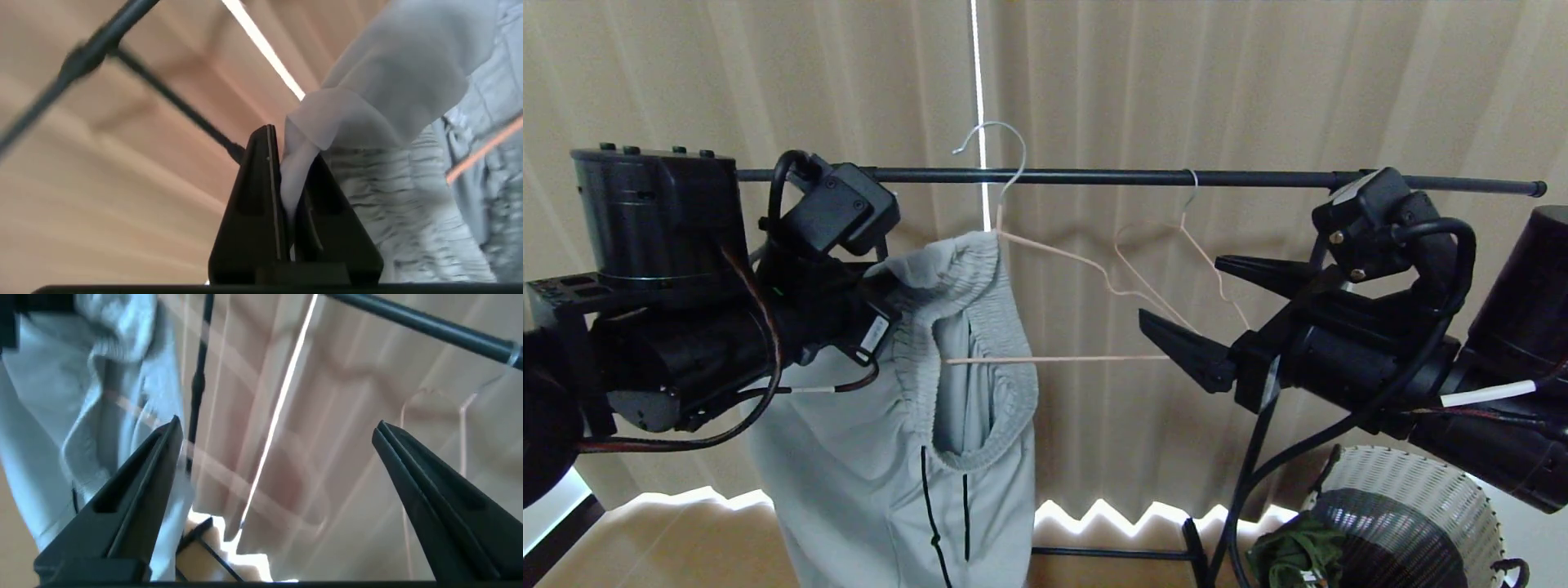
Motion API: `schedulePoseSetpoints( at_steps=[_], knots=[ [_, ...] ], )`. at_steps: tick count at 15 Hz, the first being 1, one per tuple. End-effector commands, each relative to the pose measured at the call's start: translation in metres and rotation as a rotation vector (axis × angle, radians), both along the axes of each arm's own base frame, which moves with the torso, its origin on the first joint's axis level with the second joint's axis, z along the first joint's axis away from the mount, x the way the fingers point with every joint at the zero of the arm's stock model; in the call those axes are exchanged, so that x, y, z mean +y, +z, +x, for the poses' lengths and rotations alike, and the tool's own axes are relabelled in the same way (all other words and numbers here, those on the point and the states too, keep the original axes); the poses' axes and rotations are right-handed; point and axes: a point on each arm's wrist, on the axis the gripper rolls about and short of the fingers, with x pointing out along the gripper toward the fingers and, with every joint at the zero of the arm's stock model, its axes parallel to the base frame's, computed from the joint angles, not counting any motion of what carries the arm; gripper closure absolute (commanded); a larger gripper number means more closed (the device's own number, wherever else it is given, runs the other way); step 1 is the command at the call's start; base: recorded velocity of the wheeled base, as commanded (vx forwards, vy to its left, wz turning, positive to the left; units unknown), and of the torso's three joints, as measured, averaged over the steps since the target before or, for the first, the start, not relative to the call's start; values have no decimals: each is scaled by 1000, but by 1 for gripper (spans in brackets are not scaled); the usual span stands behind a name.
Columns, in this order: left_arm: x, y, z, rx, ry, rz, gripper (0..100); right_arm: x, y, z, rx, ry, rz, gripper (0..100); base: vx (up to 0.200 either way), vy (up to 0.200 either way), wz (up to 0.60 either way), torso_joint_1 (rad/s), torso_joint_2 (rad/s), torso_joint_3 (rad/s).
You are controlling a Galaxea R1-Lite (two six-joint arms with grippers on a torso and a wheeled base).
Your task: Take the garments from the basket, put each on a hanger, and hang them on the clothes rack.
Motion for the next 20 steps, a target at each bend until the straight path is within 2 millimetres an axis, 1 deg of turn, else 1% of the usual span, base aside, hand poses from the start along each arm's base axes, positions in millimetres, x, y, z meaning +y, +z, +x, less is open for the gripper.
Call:
schedulePoseSetpoints(
  at_steps=[1,3,4,6,7,12,17,18,20],
  knots=[
    [-5,2,9,4,58,-72,100,5,-11,5,31,4,-28,0,0,0,0,0,0,0],
    [-8,8,12,0,76,-156,100,7,-18,3,51,17,-43,0,0,0,0,0,0,0],
    [-14,14,9,-7,59,-227,100,11,-26,3,75,31,-61,0,0,0,0,0,0,0],
    [-26,24,3,-10,17,-319,100,21,-31,1,89,63,-71,0,0,0,0,0,0,0],
    [-30,26,1,-12,6,-339,100,24,-32,2,92,67,-72,0,0,0,0,0,0,0],
    [-44,32,-8,-32,-57,-367,100,32,-38,11,120,63,-66,0,0,0,0,0,0,0],
    [-49,33,-12,-39,-83,-378,100,34,-43,15,146,55,-62,0,0,0,0,0,0,0],
    [-48,35,-13,-44,-84,-382,100,34,-43,15,146,52,-62,100,0,0,0,0,0,0],
    [-47,37,-15,-46,-93,-389,100,30,-45,17,152,36,-64,100,0,0,0,0,0,0]
  ],
)
